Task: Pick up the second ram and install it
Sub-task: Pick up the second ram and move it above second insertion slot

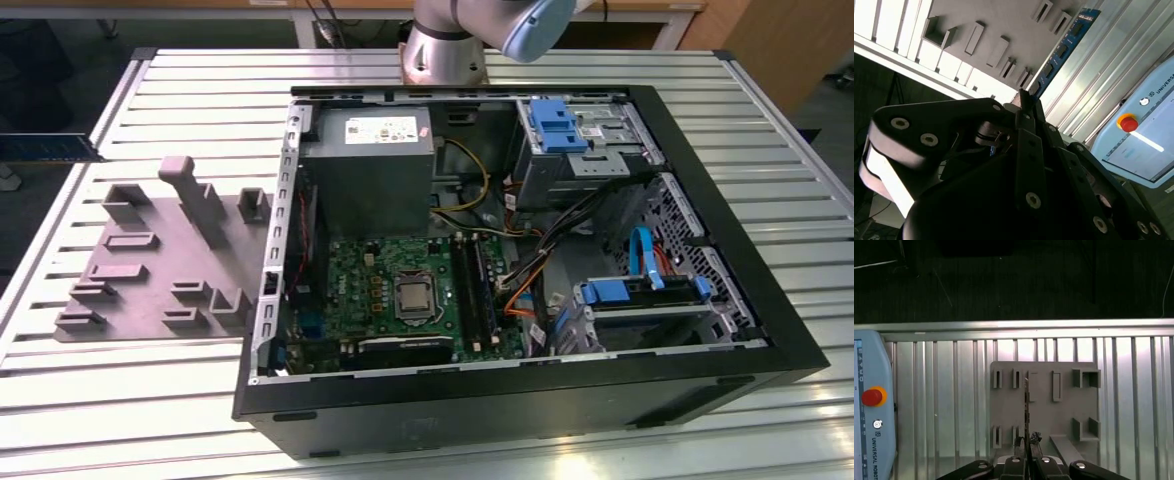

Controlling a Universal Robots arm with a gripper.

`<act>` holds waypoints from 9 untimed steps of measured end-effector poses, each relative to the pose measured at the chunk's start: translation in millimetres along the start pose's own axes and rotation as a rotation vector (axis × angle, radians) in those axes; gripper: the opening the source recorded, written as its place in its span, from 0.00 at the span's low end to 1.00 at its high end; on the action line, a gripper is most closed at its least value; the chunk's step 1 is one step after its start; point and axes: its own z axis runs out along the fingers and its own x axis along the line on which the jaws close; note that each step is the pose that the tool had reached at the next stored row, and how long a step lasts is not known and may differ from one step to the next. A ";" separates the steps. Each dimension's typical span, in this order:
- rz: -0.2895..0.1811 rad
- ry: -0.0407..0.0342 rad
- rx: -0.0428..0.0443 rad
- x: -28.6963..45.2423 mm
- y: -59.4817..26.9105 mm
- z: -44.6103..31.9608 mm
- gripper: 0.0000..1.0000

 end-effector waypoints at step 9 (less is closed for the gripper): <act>0.000 0.0000 -0.0015 -0.3 -7.7 0.0 0.14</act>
